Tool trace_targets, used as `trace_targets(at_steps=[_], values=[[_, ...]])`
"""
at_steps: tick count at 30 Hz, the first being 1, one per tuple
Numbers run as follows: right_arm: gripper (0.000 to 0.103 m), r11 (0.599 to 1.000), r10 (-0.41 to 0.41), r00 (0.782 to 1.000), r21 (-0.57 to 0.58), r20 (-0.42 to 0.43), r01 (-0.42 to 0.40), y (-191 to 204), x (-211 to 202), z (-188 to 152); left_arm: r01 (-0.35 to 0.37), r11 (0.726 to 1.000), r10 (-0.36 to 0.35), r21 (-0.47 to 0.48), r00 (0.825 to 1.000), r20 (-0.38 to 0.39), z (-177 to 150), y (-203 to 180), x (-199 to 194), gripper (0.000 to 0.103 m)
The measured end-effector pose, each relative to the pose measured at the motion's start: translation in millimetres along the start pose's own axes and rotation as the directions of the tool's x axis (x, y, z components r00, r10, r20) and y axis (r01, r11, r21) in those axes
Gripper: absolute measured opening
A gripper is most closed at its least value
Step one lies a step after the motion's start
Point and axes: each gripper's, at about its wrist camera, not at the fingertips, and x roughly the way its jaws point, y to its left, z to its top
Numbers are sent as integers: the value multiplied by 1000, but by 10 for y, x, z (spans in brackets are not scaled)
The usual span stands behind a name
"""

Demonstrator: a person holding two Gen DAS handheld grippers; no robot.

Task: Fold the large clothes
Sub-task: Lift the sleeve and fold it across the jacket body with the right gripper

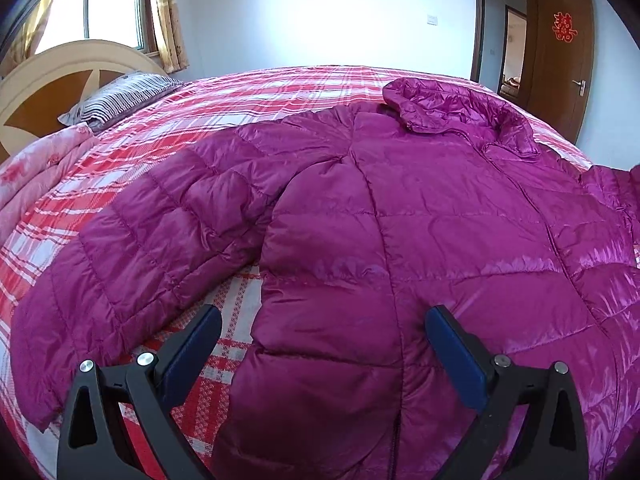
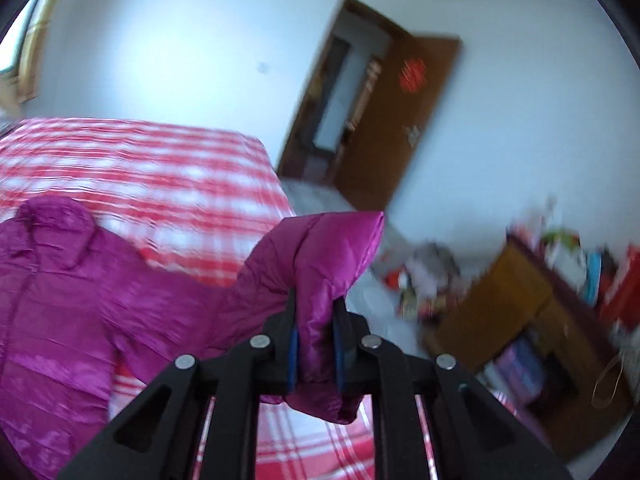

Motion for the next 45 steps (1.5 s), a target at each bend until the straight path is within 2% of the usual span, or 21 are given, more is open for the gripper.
trace_targets(at_steps=[6,14,20,26,36,39,41,43,44,45], values=[[15,986,77,990,-154,116,-59,764,-310,308,16,1000,-16,-19,1000,-3,-7,29,6,102],[15,935,226,962,-311,152,-171,1719,-516,367,33,999,-33,-39,999,-2,-25,67,4,102],[15,871,324,939,-424,115,-249,2406,-462,193,40,998,-40,-50,999,-2,-35,99,-1,102],[15,825,382,922,-470,55,-314,3014,-336,-47,26,998,-25,-56,1000,17,-46,101,-21,102],[15,770,443,895,-491,-50,-408,3614,-133,-437,4,998,-3,-56,999,32,-61,89,-33,102],[16,760,481,874,-466,-65,-452,3674,-160,-482,-5,999,7,-54,999,37,-66,82,-38,102],[16,752,518,852,-438,-69,-493,3694,-192,-472,-9,999,12,-53,999,39,-70,81,-43,102],[20,749,536,842,-422,-65,-510,3706,-221,-455,-12,998,14,-54,999,38,-70,79,-42,102],[24,739,565,822,-404,-63,-539,3685,-252,-431,-13,998,15,-55,999,37,-70,80,-43,102],[42,724,595,801,-390,-65,-570,3654,-282,-412,-14,998,16,-55,999,37,-70,78,-43,102]])
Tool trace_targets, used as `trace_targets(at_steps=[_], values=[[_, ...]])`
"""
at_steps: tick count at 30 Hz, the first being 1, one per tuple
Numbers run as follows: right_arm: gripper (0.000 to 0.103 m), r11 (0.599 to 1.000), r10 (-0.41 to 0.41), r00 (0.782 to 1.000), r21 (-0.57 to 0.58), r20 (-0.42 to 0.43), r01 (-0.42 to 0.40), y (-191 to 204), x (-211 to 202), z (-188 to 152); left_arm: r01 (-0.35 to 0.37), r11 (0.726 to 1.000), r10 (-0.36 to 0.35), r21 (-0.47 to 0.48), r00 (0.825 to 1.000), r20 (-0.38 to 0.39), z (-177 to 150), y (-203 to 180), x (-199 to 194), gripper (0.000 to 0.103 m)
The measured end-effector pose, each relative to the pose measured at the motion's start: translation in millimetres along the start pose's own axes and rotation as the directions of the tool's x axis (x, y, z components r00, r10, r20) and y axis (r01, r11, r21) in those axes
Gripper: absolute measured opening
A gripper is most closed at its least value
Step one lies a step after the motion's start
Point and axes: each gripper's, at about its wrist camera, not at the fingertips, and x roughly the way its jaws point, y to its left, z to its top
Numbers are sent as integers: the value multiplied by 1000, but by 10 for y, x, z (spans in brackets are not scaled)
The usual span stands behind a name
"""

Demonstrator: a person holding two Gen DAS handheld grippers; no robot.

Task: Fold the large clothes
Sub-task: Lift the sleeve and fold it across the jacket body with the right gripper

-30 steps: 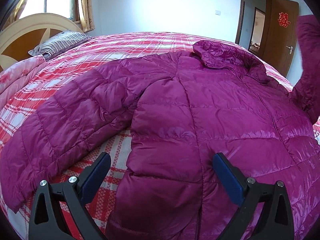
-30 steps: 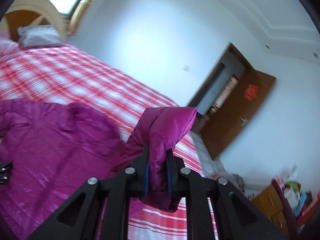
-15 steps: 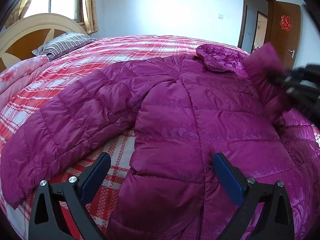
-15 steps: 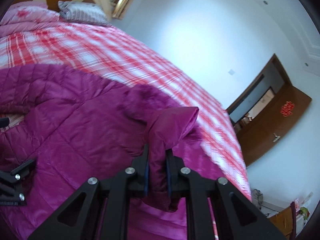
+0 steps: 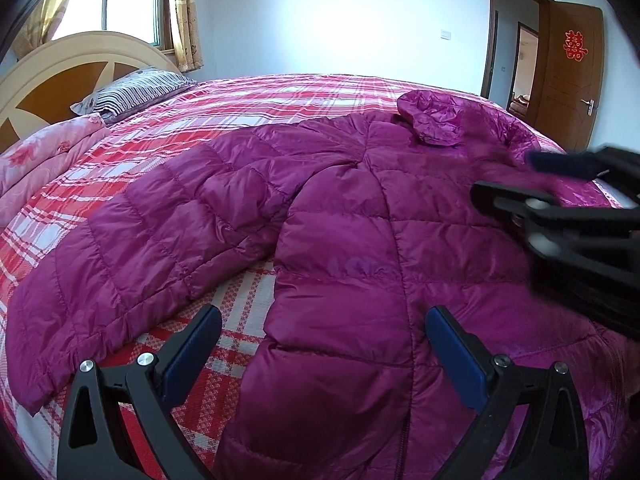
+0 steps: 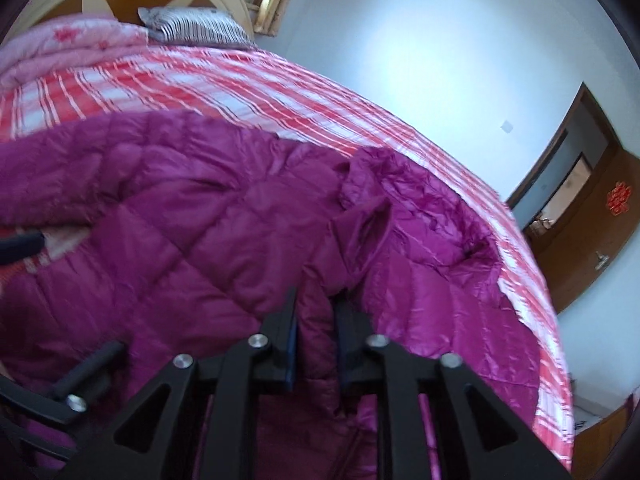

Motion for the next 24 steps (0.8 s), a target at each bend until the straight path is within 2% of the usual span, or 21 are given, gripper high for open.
trace_targets(at_steps=[1,2,3,7,9,10,11,12,14,17,19,21,22,24], values=[[56,999,37,999,14,13,-37,-21,-58,15,-2,1000,2,1,1000,1,-2,-9,-7,102],[78,997,68,997,30,34,-69,-40,-149,31,-4,1000,4,2,1000,1,-4,-12,-10,102],[85,996,82,995,43,56,-84,-77,-245,41,-6,1000,6,3,1000,1,-6,-16,-11,102],[85,982,137,982,113,131,-152,-359,-630,37,-7,1000,7,6,1000,-11,4,-16,5,102],[85,971,111,981,194,160,-141,-611,-763,-15,-9,1000,9,-1,999,-33,31,0,11,102],[84,965,80,986,236,149,-114,-726,-771,-39,-18,1000,18,-8,999,-42,59,15,-2,102],[82,959,31,993,275,117,-63,-850,-722,-77,-25,1000,24,-17,999,-46,87,32,-27,102],[74,952,-30,997,305,72,7,-953,-647,-126,-30,999,29,-26,999,-34,137,48,-87,102],[62,937,-79,996,339,-33,85,-1078,-409,-252,-21,1000,21,-13,1000,8,266,21,-225,102],[58,935,-35,987,345,-157,88,-1044,-24,-450,16,1000,-17,21,998,64,578,-101,-425,102],[55,940,2,980,334,-198,65,-938,147,-554,60,998,-63,34,995,80,775,-210,-477,102],[53,952,-8,979,299,-201,70,-769,239,-621,115,992,-119,53,990,77,941,-384,-403,102],[53,960,-44,979,264,-197,96,-691,250,-624,123,991,-128,60,989,75,964,-452,-353,102],[44,967,-61,979,233,-193,106,-606,247,-588,121,989,-125,81,991,53,991,-647,-123,102]])
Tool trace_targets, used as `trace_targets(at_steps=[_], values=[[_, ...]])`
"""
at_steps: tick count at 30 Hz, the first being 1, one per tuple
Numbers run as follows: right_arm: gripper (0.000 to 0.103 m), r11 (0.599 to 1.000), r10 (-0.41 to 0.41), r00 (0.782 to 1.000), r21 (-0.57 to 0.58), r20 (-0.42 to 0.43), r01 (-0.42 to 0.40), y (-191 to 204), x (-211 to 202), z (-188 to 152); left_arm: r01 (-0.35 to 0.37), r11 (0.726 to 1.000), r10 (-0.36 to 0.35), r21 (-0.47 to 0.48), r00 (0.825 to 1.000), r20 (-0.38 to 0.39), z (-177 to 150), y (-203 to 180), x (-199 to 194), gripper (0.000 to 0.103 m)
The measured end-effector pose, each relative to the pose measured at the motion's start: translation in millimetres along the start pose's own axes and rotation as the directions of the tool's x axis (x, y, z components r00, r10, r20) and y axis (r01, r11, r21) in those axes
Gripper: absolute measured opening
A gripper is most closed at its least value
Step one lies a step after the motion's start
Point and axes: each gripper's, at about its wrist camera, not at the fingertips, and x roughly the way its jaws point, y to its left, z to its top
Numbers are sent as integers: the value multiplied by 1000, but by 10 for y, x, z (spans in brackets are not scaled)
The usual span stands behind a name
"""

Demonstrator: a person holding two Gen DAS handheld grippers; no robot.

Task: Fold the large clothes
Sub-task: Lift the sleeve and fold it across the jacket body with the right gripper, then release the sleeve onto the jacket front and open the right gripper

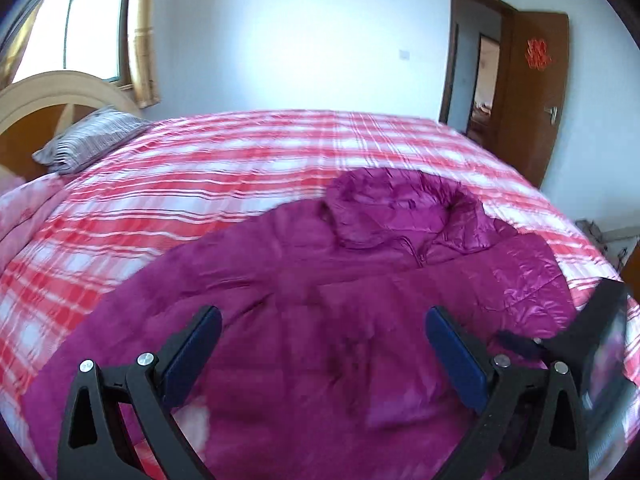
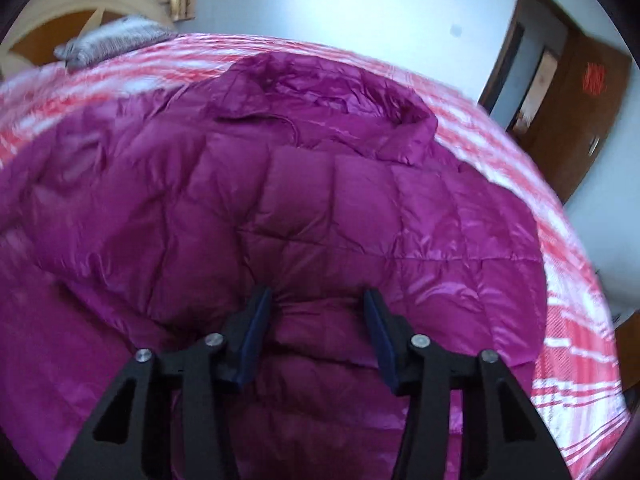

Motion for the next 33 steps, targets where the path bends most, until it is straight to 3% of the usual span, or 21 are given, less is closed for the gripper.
trace_targets(at_steps=[2,4,5,7,9,13,15,18,26,33], values=[[43,1000,-12,1000,-19,3,12,52,2,7,-69,996,71,65,997,-32,-96,-170,350,102],[43,1000,9,1000,-8,2,-9,10,19,9,-176,977,186,123,980,-73,-245,-222,593,102],[43,999,36,999,5,1,-36,-63,-4,-12,-192,973,207,128,972,-111,-328,-193,713,102],[46,995,96,995,22,2,-96,-251,-88,-76,-134,989,142,57,978,-152,-341,-53,745,102],[53,991,116,992,63,43,-118,-498,-207,-99,-120,993,122,24,979,-161,-357,21,744,102],[53,975,18,994,220,107,-41,-1171,-314,15,-108,994,105,-5,980,-170,-400,55,769,102],[52,932,-40,995,362,87,6,-1638,-210,76,-116,993,114,-2,980,-164,-408,35,756,102],[40,887,-43,998,461,44,18,-2045,36,97,-115,993,112,-10,981,-161,-428,21,755,102],[36,935,-20,999,354,-41,33,-1880,504,-86,-107,994,101,-31,982,-159,-443,70,766,102],[36,937,-46,996,343,-72,68,-1909,330,-28,-111,993,106,-27,982,-158,-451,60,775,102]])
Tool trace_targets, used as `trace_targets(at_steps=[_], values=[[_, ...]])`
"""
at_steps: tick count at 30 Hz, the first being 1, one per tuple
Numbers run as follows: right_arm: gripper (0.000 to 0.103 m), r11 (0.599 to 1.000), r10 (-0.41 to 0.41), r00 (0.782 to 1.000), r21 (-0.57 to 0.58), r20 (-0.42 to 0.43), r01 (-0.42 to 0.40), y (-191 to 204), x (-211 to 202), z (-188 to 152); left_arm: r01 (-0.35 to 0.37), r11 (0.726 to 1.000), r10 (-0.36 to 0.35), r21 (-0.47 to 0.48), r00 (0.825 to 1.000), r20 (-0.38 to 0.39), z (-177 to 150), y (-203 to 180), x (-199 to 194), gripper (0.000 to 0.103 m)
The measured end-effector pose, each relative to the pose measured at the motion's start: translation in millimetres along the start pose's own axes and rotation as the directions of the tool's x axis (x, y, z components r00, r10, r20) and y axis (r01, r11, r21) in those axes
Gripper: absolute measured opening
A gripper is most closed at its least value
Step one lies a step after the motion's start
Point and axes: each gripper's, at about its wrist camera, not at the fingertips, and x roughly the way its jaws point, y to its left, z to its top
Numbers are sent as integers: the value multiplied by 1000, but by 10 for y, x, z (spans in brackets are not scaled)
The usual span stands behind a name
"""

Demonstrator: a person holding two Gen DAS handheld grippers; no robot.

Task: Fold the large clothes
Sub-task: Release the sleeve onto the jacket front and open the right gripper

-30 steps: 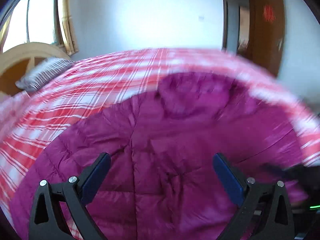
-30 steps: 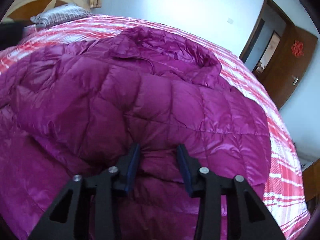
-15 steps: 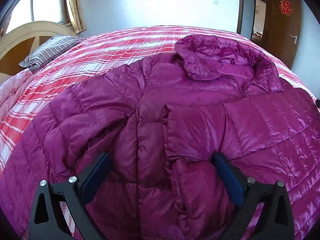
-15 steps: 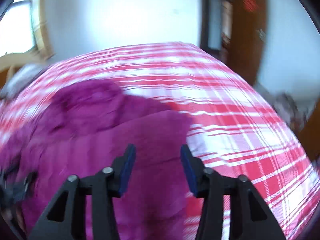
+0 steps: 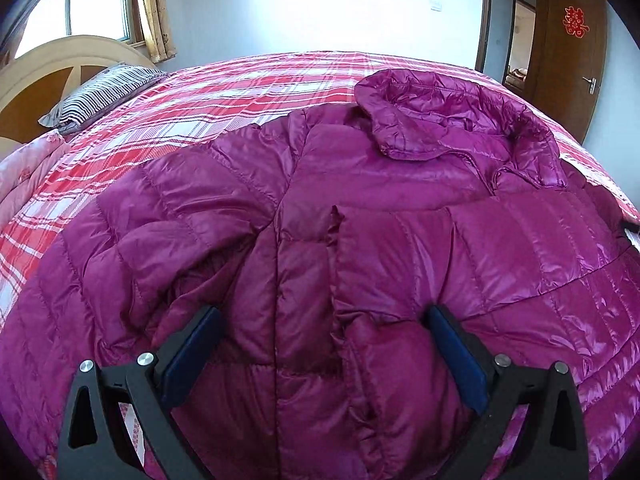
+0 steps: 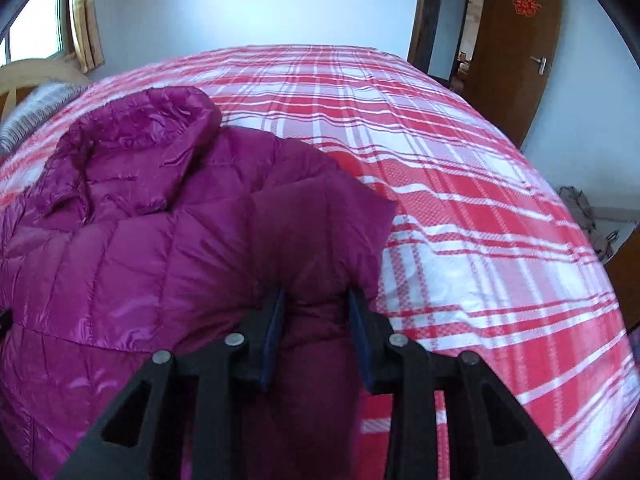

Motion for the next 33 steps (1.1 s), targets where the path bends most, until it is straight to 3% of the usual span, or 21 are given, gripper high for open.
trace_targets(at_steps=[2,4,9,12,17,22,26,27,33], values=[[36,999,32,997,32,72,-34,28,-214,101,-4,1000,4,3,1000,1,1,-1,-1,102],[36,1000,7,993,13,117,-9,90,-293,230,-3,1000,3,3,1000,1,-2,-1,-1,102],[36,998,18,1000,55,14,-19,109,145,456,-4,1000,4,3,1000,3,-8,0,-4,102],[36,996,19,999,89,-44,-15,64,475,368,-1,1000,1,4,1000,3,-9,-4,9,102],[36,998,2,1000,60,-2,-2,101,454,281,-1,1000,1,4,1000,4,-12,-7,20,102],[38,1000,-17,1000,21,11,16,167,60,295,2,1000,-2,1,1000,6,-16,-1,19,102],[57,1000,2,999,1,42,-2,326,-387,75,0,1000,0,3,1000,6,-17,-3,18,102],[57,1000,13,999,-4,37,-13,375,-441,-6,0,1000,0,3,1000,6,-18,-1,16,102],[57,999,-4,1000,-50,-4,3,551,-250,-343,0,1000,0,4,1000,7,-20,-1,16,102]])
